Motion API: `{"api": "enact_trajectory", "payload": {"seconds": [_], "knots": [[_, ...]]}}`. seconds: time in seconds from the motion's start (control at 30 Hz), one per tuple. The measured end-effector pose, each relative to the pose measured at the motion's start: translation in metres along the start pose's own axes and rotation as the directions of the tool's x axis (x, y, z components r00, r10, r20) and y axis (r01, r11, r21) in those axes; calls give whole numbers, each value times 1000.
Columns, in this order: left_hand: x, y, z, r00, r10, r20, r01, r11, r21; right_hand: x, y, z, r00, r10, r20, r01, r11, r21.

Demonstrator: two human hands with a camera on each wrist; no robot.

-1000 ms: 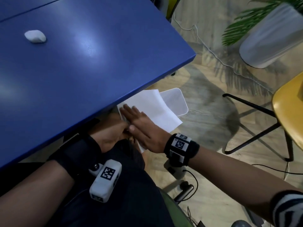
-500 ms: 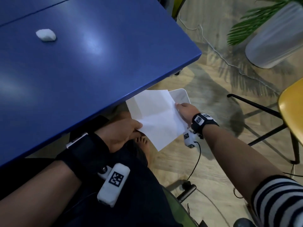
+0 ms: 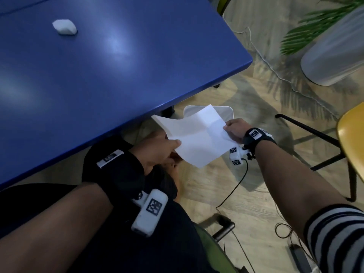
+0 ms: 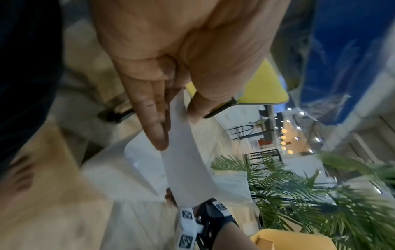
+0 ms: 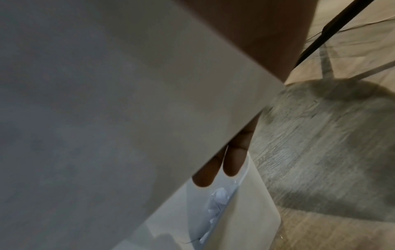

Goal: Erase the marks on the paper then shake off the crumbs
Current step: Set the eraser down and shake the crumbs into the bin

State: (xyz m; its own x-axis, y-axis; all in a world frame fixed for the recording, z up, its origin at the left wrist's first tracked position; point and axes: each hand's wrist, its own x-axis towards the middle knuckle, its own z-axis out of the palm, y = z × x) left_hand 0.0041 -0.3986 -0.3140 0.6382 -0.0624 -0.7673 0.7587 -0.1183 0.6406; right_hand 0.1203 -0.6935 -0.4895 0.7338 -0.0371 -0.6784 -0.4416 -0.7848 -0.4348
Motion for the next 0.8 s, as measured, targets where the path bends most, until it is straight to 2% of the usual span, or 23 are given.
{"api": "enact_trajectory", "payload": {"seconds": [0.1, 0.23, 0.4, 0.47, 0.53, 0.63, 0.73, 0.8], "knots": [[6, 7, -7, 994, 97, -57, -93, 993, 77, 10, -3, -1, 1000, 10, -1, -10, 1000, 27], [6, 2, -12, 986, 128, -104, -120, 989, 86, 11, -4, 1, 1000, -12, -9, 12, 1000, 13], [18, -4, -16, 977, 133, -168, -117, 988, 105, 17, -2, 12, 1000, 3, -16, 1, 974, 228], [20, -1, -15, 971, 123, -203, -96, 986, 137, 14, -7, 14, 999, -7, -40, 17, 967, 256], [25, -1, -15, 957, 135, -257, -88, 979, 185, 17, -9, 13, 997, 5, -78, 12, 976, 219], [30, -1, -17, 955, 125, -269, -62, 971, 231, 21, -8, 11, 991, 39, -129, -26, 995, 96], [33, 0, -20, 964, 97, -247, -50, 981, 188, 21, -12, 11, 992, 31, -118, -21, 996, 86], [33, 1, -21, 967, 111, -228, -82, 988, 134, 22, -12, 11, 998, 20, -58, -15, 995, 100]]}}
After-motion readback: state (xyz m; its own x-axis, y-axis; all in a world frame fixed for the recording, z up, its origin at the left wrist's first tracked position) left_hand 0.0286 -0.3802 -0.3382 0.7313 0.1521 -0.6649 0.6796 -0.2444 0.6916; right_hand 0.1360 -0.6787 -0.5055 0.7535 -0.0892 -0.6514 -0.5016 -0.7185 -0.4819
